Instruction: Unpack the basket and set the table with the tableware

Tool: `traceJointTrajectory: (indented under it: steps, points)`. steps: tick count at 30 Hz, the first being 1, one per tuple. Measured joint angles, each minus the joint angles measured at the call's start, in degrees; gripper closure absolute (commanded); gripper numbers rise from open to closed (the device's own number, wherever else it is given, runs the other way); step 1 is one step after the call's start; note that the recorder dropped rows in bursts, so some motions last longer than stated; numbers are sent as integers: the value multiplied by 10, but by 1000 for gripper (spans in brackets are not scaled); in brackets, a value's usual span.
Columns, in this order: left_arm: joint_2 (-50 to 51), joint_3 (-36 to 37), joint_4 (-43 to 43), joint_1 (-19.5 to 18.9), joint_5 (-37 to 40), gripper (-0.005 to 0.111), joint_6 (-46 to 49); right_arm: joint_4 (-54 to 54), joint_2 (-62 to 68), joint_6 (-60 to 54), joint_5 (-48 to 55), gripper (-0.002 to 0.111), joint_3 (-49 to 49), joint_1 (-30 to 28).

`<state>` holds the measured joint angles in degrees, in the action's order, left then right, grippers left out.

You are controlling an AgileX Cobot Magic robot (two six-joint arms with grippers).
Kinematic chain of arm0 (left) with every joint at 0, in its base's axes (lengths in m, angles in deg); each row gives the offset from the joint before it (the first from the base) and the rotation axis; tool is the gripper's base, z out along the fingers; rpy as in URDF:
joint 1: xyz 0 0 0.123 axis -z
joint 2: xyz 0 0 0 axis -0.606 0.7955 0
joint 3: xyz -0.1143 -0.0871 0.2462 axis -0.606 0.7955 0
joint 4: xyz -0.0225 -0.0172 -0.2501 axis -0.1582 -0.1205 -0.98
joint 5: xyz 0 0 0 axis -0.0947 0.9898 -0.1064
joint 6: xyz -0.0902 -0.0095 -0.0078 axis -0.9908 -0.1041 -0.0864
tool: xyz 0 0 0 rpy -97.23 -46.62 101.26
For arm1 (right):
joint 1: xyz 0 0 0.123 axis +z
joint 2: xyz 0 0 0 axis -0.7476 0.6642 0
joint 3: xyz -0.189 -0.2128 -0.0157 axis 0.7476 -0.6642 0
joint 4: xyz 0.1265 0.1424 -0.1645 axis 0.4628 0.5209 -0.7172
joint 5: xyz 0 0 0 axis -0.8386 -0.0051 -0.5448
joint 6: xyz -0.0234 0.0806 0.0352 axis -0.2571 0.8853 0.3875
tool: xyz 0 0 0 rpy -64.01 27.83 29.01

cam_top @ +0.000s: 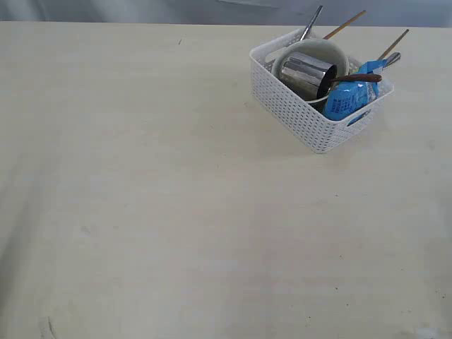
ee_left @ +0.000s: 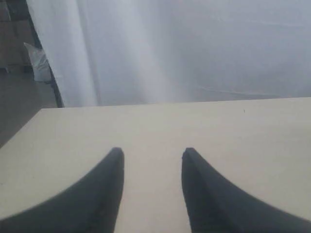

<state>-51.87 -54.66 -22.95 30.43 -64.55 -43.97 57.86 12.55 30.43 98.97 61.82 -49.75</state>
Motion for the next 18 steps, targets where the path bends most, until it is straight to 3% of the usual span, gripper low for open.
traceJointTrajectory:
  steps: [18]
  points:
    - [0, 0, 0, 0, 0, 69, 0, 0, 0, -4, -104, 109, 0, 0]
